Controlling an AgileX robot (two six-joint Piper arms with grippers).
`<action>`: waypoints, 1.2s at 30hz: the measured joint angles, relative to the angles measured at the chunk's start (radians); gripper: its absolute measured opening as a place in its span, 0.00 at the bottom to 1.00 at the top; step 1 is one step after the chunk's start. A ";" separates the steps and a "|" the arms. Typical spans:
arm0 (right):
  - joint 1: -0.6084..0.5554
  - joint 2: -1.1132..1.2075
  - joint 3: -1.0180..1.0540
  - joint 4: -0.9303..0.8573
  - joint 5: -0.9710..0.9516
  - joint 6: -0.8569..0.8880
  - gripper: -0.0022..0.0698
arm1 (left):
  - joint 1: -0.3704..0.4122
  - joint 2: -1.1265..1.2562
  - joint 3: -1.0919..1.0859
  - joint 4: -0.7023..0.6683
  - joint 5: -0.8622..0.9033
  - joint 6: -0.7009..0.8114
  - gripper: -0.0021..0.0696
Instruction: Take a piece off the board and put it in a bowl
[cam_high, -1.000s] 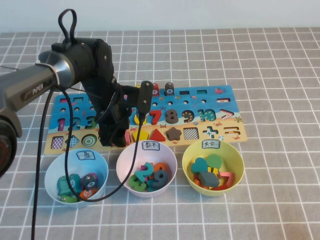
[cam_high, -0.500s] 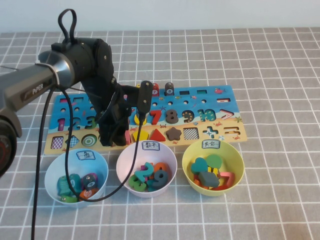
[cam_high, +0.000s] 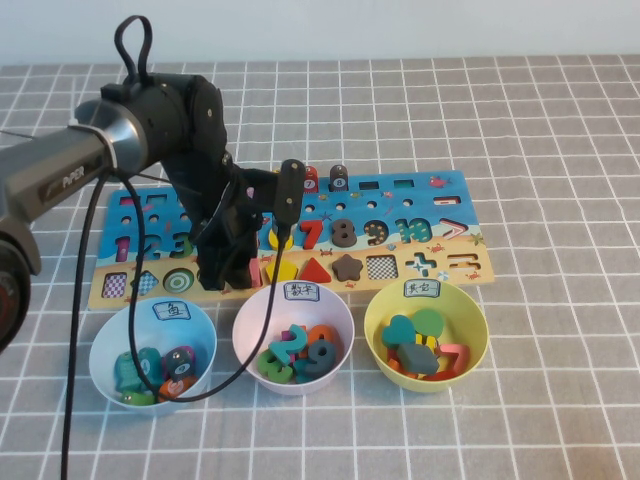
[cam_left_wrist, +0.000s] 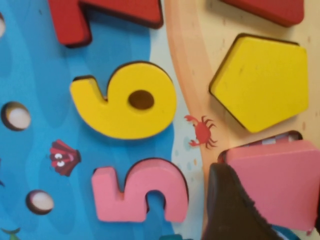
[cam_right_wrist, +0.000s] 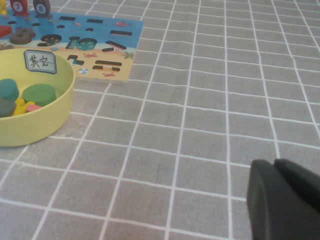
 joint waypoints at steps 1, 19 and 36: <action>0.000 0.000 0.000 0.000 0.000 0.000 0.01 | 0.000 -0.004 0.000 0.002 0.000 0.002 0.43; 0.000 0.000 0.000 0.000 0.000 0.000 0.01 | 0.000 -0.111 0.000 0.002 0.010 -0.008 0.43; 0.000 0.000 0.000 0.000 0.000 0.000 0.01 | -0.115 -0.374 0.210 0.002 0.064 -0.205 0.43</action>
